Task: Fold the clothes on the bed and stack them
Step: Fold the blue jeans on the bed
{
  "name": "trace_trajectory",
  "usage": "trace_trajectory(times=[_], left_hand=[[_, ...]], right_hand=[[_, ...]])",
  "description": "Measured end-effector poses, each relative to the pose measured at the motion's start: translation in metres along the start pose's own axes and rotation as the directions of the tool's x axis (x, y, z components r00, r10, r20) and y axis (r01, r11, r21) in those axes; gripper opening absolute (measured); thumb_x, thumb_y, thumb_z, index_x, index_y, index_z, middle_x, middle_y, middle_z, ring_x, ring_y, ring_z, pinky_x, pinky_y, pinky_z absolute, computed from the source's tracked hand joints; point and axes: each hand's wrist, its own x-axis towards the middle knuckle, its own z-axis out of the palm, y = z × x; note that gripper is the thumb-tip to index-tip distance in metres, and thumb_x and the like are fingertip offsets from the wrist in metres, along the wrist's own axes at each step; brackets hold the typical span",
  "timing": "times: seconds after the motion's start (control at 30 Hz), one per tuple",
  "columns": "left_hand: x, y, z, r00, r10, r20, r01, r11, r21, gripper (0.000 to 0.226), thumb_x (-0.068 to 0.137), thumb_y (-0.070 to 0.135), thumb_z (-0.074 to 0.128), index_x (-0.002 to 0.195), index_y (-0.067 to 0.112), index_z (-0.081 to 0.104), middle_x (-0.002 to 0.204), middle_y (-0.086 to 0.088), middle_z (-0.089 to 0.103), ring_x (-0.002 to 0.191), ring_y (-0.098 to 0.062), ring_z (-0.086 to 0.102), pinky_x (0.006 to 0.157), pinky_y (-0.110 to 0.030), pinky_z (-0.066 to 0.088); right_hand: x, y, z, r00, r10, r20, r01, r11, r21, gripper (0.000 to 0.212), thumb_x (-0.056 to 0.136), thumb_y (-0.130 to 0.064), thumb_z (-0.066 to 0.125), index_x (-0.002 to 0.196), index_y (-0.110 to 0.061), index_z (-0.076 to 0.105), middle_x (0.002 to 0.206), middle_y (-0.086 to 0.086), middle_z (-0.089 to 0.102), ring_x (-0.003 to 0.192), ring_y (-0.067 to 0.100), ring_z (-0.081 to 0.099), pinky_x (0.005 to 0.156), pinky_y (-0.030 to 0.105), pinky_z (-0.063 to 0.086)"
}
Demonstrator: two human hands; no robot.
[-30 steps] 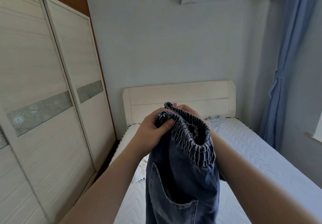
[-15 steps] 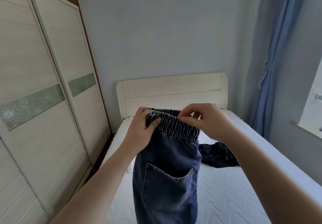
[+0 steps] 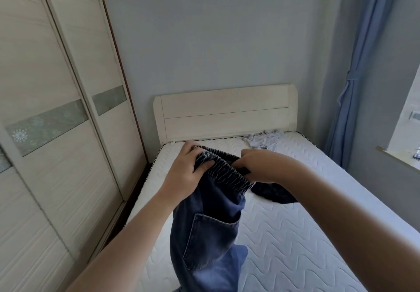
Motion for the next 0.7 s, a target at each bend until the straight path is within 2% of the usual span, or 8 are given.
trace_trajectory(times=[0.1,0.2,0.37,0.43,0.53,0.6,0.7], left_hand=[[-0.008,0.001,-0.001,1.000,-0.004,0.011,0.004,1.000,-0.002,0.014,0.090,0.016,0.067,0.098,0.006,0.065,0.104,-0.002,0.051,0.094,-0.010,0.053,0.088,-0.008,0.035],[-0.014,-0.001,-0.004,1.000,-0.025,0.011,0.025,1.000,-0.007,0.015,0.090,0.016,0.067,0.099,0.005,0.065,0.106,-0.004,0.052,0.098,-0.014,0.054,0.093,-0.016,0.038],[-0.021,-0.005,-0.006,0.998,-0.033,0.058,0.034,0.999,-0.028,0.015,0.092,0.018,0.065,0.101,0.005,0.063,0.107,-0.004,0.051,0.101,-0.016,0.054,0.095,-0.023,0.040],[-0.024,-0.008,-0.005,0.994,-0.025,0.103,0.028,0.999,-0.023,0.017,0.093,0.021,0.064,0.100,0.006,0.062,0.106,-0.004,0.050,0.100,-0.015,0.053,0.094,-0.020,0.039],[-0.029,-0.011,-0.005,0.990,-0.037,0.134,0.044,0.998,-0.054,0.014,0.093,0.025,0.062,0.100,0.013,0.058,0.104,-0.001,0.050,0.099,-0.005,0.050,0.091,-0.011,0.034],[-0.031,-0.014,-0.004,0.985,-0.067,0.157,0.082,0.992,-0.094,0.013,0.093,0.025,0.062,0.103,0.020,0.055,0.104,0.002,0.052,0.098,-0.002,0.050,0.089,-0.013,0.035],[-0.038,-0.019,-0.002,0.970,-0.111,0.218,0.151,0.973,-0.176,0.018,0.093,0.025,0.063,0.109,0.027,0.054,0.103,0.007,0.058,0.098,-0.005,0.055,0.088,-0.015,0.039]], right_hand=[[0.000,-0.007,0.009,1.000,0.022,0.000,-0.022,1.000,-0.021,0.041,0.094,-0.022,0.054,0.132,-0.036,0.054,0.099,-0.004,0.039,0.097,0.020,0.056,0.082,0.033,0.041],[-0.004,-0.011,0.017,0.999,0.017,-0.034,-0.018,1.000,-0.025,0.035,0.096,-0.026,0.050,0.129,-0.033,0.057,0.102,-0.003,0.040,0.109,0.021,0.052,0.089,0.037,0.037],[-0.014,-0.007,0.017,0.989,0.004,-0.150,0.005,0.998,0.057,0.031,0.099,-0.025,0.046,0.123,-0.027,0.064,0.119,-0.001,0.059,0.113,0.019,0.053,0.095,0.035,0.043],[-0.019,-0.007,0.017,0.983,0.024,-0.183,-0.010,0.997,0.073,0.030,0.098,-0.026,0.046,0.120,-0.027,0.066,0.113,-0.002,0.067,0.106,0.019,0.059,0.094,0.035,0.047],[-0.025,-0.009,0.021,0.973,0.082,-0.216,-0.056,0.991,0.123,0.027,0.099,-0.028,0.044,0.116,-0.027,0.066,0.101,-0.001,0.070,0.089,0.020,0.063,0.085,0.036,0.053],[-0.026,-0.010,0.024,0.962,0.117,-0.245,-0.075,0.982,0.174,0.027,0.099,-0.028,0.043,0.114,-0.024,0.065,0.096,-0.001,0.069,0.082,0.019,0.062,0.079,0.035,0.053],[-0.028,-0.010,0.027,0.939,0.174,-0.297,-0.096,0.961,0.260,0.024,0.098,-0.026,0.042,0.109,-0.019,0.062,0.093,0.001,0.067,0.080,0.021,0.061,0.073,0.036,0.052]])
